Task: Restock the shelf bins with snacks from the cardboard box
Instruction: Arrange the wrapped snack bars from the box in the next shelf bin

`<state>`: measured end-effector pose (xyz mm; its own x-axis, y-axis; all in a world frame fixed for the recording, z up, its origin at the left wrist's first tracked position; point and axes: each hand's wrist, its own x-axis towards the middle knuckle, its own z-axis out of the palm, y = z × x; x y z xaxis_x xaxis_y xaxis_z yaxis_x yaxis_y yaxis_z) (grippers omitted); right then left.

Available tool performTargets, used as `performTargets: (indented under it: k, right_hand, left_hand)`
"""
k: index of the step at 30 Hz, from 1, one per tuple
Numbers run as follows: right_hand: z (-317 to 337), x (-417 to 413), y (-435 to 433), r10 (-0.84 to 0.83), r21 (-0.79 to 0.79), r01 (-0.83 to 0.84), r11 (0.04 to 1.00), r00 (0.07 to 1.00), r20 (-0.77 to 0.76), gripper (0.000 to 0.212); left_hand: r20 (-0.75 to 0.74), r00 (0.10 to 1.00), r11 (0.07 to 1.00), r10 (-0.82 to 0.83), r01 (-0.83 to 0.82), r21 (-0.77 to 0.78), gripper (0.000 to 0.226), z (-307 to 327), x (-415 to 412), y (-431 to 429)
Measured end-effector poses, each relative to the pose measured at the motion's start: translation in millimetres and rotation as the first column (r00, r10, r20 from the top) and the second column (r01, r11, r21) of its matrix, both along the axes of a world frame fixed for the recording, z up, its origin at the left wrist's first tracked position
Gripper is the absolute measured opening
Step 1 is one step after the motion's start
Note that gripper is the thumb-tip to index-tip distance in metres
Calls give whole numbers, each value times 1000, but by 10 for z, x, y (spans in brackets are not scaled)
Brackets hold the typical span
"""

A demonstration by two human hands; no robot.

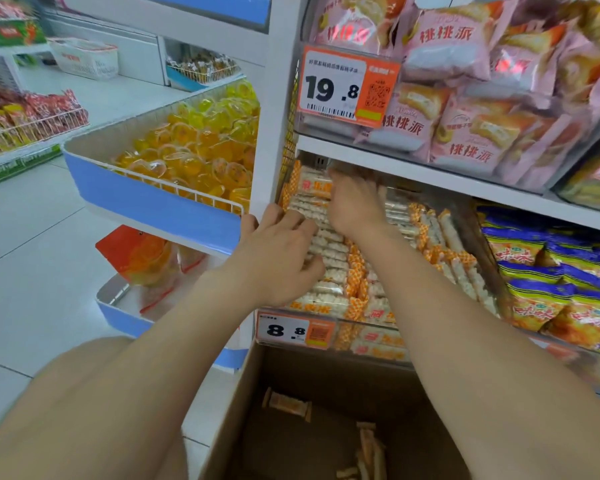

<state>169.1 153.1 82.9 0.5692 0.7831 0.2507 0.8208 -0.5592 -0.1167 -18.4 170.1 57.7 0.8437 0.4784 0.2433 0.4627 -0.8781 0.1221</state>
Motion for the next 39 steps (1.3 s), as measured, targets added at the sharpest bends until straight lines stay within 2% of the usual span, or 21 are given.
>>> performTargets:
  k: [2,7,11,16,18,21,24,26,28,30,32,34,35,37,39]
  right_hand:
    - [-32,20,37,68,-22,-68,997,997,29,68]
    - [17,97,58,214,-48,-215,975,976,-28,72]
    - [44,7,-3,187,-78,-183,980,981,56,76]
    - [111,-257,-282,145,54,-148,988,988,47,69]
    - [62,-368,-540,178,88,-184,979,981,74,63]
    - [4,-588,-1148,288,248,-302,920,953,91,40]
    - [-67,-843,-1901,403,377,-422,825,906,131,20]
    - [-162,-995,-2239,448,380,-461,802,885,129,15]
    - [-239,-1087,-2370,470,329,-486,810,873,134,12]
    - [-270,-1122,-2396,517,246,-530,812,847,122,11]
    - [-358,-1153,-2427,554,95,-549,831,831,-43,13]
    - [-571,-1206,-2484,489,-151,-535,831,833,-259,16]
    - [-733,-1244,-2531,431,-285,-527,801,837,-338,18]
    - [-1114,-1329,-2612,336,-478,-522,706,842,-422,22]
    - [-1508,-1405,-2684,250,-576,-525,627,836,-489,25]
  left_hand:
    - [7,1000,1000,10,-10,19,76,-10,1,-21]
    - [21,1000,1000,16,-16,16,76,-10,-5,-51]
    - [35,999,1000,15,-16,23,64,-27,-5,-42]
    - [51,999,999,2,1,-48,60,6,-30,-18]
    - [113,994,997,-3,11,-70,57,13,-66,-43]
    - [261,965,998,-35,47,-38,42,52,-169,-153]
    - [470,870,985,-150,171,-3,16,103,-376,-431]
    - [478,857,971,-192,237,-35,5,77,-551,-683]
    - [401,892,965,-210,255,-61,5,-51,-688,-914]
    - [262,934,963,-244,264,-45,8,-241,-747,-1048]
    - [21,956,951,-294,294,-93,12,-475,-764,-1121]
    - [-249,912,937,-327,279,-208,10,-761,-769,-1159]
    - [-359,873,932,-330,243,-267,9,-934,-772,-1192]
    - [-509,798,923,-322,146,-356,16,-1308,-771,-1275]
    - [-600,734,906,-317,48,-421,20,-1691,-770,-1355]
